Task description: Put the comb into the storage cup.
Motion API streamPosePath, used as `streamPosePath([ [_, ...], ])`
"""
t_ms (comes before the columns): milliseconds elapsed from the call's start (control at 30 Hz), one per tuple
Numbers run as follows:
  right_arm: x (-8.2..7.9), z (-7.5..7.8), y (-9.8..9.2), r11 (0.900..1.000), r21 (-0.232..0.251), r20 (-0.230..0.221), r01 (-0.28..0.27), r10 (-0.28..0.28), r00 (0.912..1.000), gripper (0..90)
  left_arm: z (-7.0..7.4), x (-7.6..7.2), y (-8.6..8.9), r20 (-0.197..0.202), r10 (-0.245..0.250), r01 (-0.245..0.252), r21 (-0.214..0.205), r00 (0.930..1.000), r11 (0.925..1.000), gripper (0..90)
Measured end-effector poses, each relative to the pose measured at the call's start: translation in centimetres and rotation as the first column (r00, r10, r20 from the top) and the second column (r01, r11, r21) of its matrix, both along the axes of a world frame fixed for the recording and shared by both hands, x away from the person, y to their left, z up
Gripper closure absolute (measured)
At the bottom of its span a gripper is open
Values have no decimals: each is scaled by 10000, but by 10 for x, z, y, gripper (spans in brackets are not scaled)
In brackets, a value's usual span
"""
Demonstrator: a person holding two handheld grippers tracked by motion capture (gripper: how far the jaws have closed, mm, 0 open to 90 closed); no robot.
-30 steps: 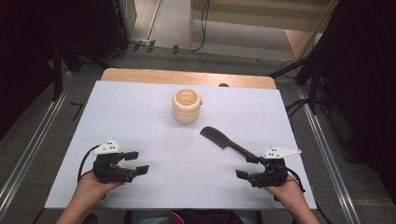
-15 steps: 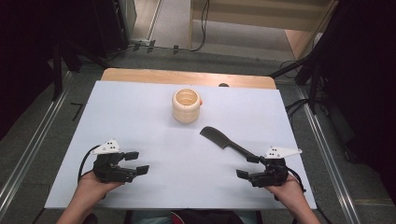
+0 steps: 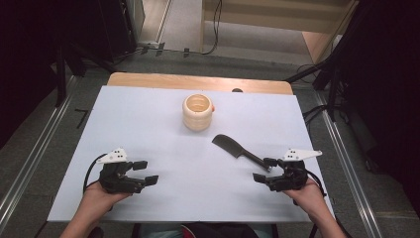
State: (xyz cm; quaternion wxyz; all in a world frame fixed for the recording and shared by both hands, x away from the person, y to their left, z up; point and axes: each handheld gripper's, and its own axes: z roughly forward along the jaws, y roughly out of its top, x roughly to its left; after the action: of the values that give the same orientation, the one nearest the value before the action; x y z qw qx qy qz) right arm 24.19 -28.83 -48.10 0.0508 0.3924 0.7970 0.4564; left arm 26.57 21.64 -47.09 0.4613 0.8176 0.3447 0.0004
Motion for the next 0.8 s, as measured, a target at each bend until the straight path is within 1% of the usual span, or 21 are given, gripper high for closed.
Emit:
streamPosePath([
  [67, 5, 2, -2, 9998, 76, 71, 160, -161, 9998, 181, 0, 0, 0, 2, -9, 9, 12, 10000, 10000, 246],
  [100, 5, 2, -2, 9998, 76, 71, 160, -161, 9998, 181, 0, 0, 0, -1, -5, 5, -2, 10000, 10000, 246],
  [133, 9, 3, -4, 9998, 92, 144, 183, -185, 9997, 194, 0, 0, 0, 1, 11, -11, -6, 10000, 10000, 246],
  [167, 9, 3, -4, 9998, 92, 144, 183, -185, 9997, 194, 0, 0, 0, 9, -2, 2, -3, 10000, 10000, 246],
  [233, 16, 5, -8, 9995, 152, 264, 274, -278, 9993, 194, 0, 0, 0, 6, -20, 20, 11, 10000, 10000, 246],
  [300, 17, 6, -9, 9992, 171, 259, 363, -367, 9990, 193, 0, 0, 0, -7, -40, 40, 34, 10000, 10000, 246],
  [367, 22, 6, -10, 9993, 88, 306, 358, -361, 9989, 193, 0, 0, -1, 0, -56, 56, 47, 10000, 10000, 246],
  [400, 22, 6, -10, 9993, 88, 306, 358, -361, 9989, 193, 0, 0, -1, 5, -59, 59, 50, 10000, 10000, 246],
  [433, 25, 7, -9, 9995, -47, 351, 327, -325, 9989, 192, 0, 0, -1, 7, -53, 53, 49, 10000, 10000, 246],
  [500, 27, 7, -9, 9994, -58, 357, 343, -340, 9988, 192, 0, 0, -1, -9, -48, 48, 46, 10000, 10000, 246],
  [567, 31, 9, -9, 9993, -50, 398, 373, -371, 9985, 192, 0, 0, -1, -25, -45, 45, 40, 10000, 10000, 246],
  [733, 39, 12, -8, 9993, -219, 524, 305, -293, 9982, 193, 0, 0, -1, -45, -39, 39, 46, 10000, 10000, 246],
  [800, 41, 12, -8, 9993, -206, 532, 310, -299, 9981, 193, 0, 0, -1, -46, -51, 51, 40, 10000, 10000, 246],
])
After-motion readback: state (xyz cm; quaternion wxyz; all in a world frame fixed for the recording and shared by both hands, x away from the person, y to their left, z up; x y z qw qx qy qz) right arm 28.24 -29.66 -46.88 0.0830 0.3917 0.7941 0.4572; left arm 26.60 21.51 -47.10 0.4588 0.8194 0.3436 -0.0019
